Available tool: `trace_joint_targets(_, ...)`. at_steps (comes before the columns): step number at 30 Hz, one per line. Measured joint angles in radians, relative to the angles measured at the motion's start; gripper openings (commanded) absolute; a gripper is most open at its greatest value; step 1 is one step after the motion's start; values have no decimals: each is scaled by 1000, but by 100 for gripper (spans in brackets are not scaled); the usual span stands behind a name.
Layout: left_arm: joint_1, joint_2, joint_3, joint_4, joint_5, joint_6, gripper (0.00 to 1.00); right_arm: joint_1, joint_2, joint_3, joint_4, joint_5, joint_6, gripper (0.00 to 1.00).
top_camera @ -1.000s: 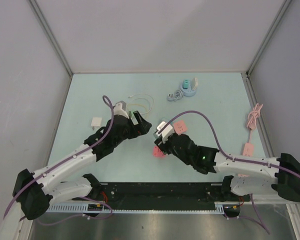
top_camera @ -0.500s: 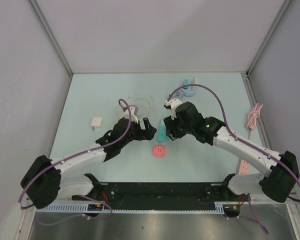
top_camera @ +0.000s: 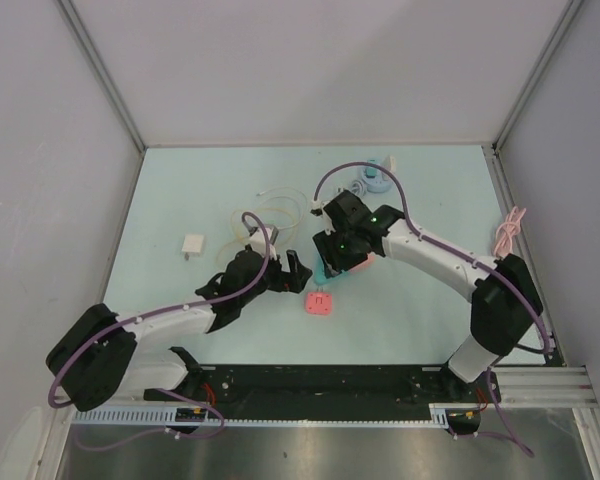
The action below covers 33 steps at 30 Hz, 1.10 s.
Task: Insert the plug
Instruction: Insert the plug into the socket.
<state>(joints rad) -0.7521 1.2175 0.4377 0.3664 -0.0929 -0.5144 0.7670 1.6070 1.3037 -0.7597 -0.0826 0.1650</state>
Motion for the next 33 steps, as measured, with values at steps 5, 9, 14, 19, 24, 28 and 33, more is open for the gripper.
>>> trace_joint_targets(5, 0, 1, -18, 35, -2, 0, 99, -6, 87, 60, -27, -10, 0, 0)
trace_joint_targets(9, 0, 9, -31, 62, -2, 1, 99, -8, 143, 106, -53, -5, 0, 0)
trace_joint_targets(14, 0, 18, -37, 78, -1, 1, 99, -4, 200, 165, -85, 6, 0, 0)
trace_joint_targets(19, 0, 24, -38, 82, -1, 1, 99, -3, 234, 195, -111, 17, 8, 0)
trace_joint_targets(24, 0, 24, -45, 93, -1, 1, 99, -3, 250, 196, -118, 12, 18, 0)
trace_joint_targets(28, 0, 24, -51, 96, -1, 1, 99, -3, 257, 196, -117, 10, 19, 0)
trace_joint_targets(33, 0, 24, -53, 96, -1, 1, 99, -3, 260, 196, -103, 9, 21, 0)
